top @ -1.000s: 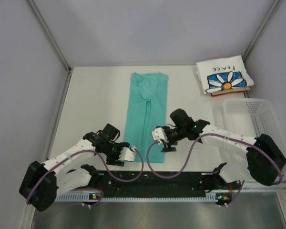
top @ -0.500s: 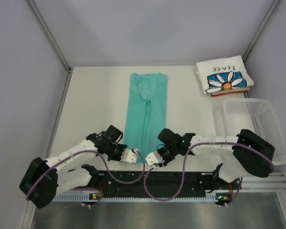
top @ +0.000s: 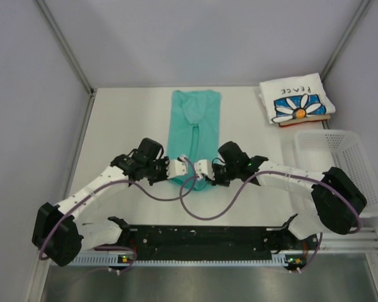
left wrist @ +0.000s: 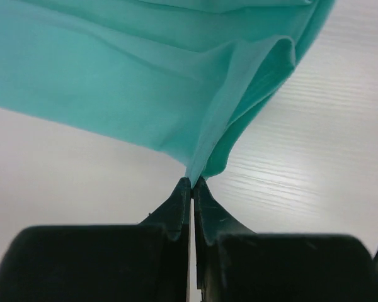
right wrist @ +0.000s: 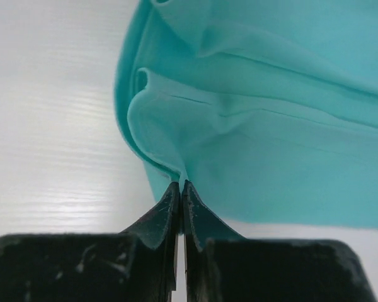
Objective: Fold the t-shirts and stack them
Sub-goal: Grab the bottom of the folded rectangular tshirt with both arms, then fold the folded rectangular tshirt in 1/3 of the way
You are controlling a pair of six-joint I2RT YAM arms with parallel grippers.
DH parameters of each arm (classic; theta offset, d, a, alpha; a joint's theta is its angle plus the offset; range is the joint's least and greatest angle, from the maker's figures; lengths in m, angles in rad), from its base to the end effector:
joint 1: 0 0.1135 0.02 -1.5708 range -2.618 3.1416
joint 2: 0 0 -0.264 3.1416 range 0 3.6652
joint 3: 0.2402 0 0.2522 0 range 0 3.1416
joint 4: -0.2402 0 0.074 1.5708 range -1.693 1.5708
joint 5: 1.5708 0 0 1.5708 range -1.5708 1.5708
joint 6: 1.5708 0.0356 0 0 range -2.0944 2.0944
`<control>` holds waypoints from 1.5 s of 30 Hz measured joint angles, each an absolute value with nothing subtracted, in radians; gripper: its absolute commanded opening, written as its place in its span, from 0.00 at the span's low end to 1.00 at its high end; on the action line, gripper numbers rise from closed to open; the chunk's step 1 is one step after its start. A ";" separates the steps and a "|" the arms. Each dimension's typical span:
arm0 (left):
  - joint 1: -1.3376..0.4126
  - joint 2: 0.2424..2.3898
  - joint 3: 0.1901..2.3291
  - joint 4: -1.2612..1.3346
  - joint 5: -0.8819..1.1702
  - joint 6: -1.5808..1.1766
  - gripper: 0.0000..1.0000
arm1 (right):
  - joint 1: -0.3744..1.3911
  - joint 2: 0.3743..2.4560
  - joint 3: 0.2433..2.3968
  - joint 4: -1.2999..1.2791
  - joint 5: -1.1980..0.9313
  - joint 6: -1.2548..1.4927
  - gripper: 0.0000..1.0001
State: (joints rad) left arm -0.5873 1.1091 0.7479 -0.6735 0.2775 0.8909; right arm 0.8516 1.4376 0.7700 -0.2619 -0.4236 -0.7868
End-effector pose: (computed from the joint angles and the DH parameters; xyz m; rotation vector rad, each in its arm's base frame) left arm 0.1678 -0.1234 0.2264 1.7980 1.8268 -0.2472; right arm 0.1722 0.2189 0.1853 -1.9180 1.5520 0.5554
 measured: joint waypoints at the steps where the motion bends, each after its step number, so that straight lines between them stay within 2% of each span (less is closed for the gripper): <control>1: -0.575 1.137 0.783 -0.666 0.264 0.872 0.00 | 0.810 1.438 0.791 -0.246 -0.437 -0.753 0.00; 6: -0.461 1.357 1.016 -0.656 0.245 0.778 0.00 | 0.648 1.489 0.918 -0.166 -0.459 -0.591 0.00; 10: -0.379 1.549 1.202 -0.656 0.236 0.716 0.00 | 0.551 1.628 1.056 -0.102 -0.471 -0.466 0.00; 18: -0.341 1.823 1.468 -0.654 0.181 0.649 0.00 | 0.440 1.871 1.272 -0.071 -0.478 -0.254 0.00; 34: -0.334 2.075 1.677 -0.599 0.114 0.573 0.00 | 0.371 2.057 1.413 -0.076 -0.456 -0.050 0.00; 36: -0.334 2.093 1.687 -0.596 0.114 0.567 0.00 | 0.370 2.064 1.416 -0.075 -0.445 -0.041 0.09; 40: -0.334 2.113 1.695 -0.598 0.102 0.553 0.29 | 0.369 2.080 1.438 -0.075 -0.429 -0.029 0.26; 43: -0.333 2.120 1.707 -0.598 0.077 0.546 0.44 | 0.366 2.088 1.448 -0.067 -0.413 -0.034 0.33; 45: -0.332 2.120 1.716 -0.601 0.057 0.552 0.50 | 0.359 2.088 1.449 -0.066 -0.400 -0.047 0.37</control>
State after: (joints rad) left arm -0.3317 2.1201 1.7164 -0.6010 0.0570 0.5518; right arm 0.3588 2.0884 1.4487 -0.0662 -0.4004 -0.0467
